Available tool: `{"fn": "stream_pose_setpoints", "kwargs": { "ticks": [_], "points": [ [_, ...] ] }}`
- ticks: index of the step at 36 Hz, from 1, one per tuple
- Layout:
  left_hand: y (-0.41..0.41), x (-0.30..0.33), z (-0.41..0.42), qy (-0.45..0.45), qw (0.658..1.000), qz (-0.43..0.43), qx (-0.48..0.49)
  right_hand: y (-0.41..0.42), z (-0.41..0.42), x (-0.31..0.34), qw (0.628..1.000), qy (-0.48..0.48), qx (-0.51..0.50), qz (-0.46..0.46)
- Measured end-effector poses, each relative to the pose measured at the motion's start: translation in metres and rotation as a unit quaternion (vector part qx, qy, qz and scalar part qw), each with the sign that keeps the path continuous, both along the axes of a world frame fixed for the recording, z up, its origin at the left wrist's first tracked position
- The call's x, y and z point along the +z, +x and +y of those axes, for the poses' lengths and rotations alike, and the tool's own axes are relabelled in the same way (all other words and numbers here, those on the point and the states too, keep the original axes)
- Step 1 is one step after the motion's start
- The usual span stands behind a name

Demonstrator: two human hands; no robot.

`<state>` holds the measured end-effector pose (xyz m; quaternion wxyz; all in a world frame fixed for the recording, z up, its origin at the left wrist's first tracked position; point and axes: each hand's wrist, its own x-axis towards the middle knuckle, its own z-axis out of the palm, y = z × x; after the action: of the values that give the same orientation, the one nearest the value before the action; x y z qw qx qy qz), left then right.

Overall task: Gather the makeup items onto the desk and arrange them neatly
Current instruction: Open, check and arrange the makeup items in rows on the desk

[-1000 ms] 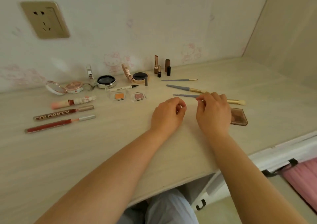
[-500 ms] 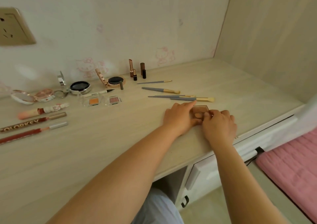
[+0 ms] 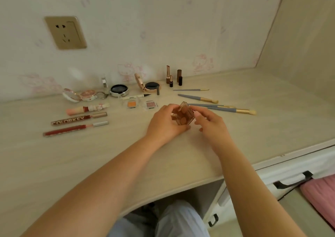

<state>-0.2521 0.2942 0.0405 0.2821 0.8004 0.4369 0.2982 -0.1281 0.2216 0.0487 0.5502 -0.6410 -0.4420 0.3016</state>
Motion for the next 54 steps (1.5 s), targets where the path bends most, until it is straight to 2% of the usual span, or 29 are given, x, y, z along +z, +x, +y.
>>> {"fn": "stream_pose_setpoints", "kwargs": {
  "ticks": [7, 15, 20, 26, 37, 47, 51, 54],
  "points": [
    [-0.077, 0.004, 0.006, -0.001, 0.995, -0.071, 0.063, -0.059, 0.032, 0.000, 0.987, -0.017, 0.132, 0.087],
    [-0.130, -0.002, 0.018, -0.012, 0.987, -0.130, 0.096, -0.107, 0.062, -0.003, 0.938, -0.070, 0.266, 0.213],
    [-0.136, -0.015, 0.017, -0.019, 0.985, -0.144, 0.098, -0.119, 0.068, -0.008, 0.940, -0.059, 0.240, 0.236],
    [-0.135, -0.013, 0.014, -0.025, 0.985, -0.157, 0.069, -0.118, 0.069, -0.014, 0.946, -0.043, 0.259, 0.189],
    [-0.138, -0.012, 0.012, -0.034, 0.989, -0.139, 0.049, -0.122, 0.068, -0.012, 0.957, -0.048, 0.215, 0.191],
    [-0.138, -0.013, 0.012, -0.034, 0.991, -0.118, 0.050, -0.122, 0.068, -0.018, 0.967, -0.061, 0.213, 0.123],
    [-0.138, -0.011, 0.013, -0.047, 0.988, -0.138, 0.059, -0.120, 0.066, -0.016, 0.966, -0.057, 0.203, 0.150],
    [-0.141, -0.011, 0.015, -0.074, 0.978, -0.182, 0.076, -0.120, 0.064, -0.011, 0.951, -0.037, 0.193, 0.239]
  ]
}}
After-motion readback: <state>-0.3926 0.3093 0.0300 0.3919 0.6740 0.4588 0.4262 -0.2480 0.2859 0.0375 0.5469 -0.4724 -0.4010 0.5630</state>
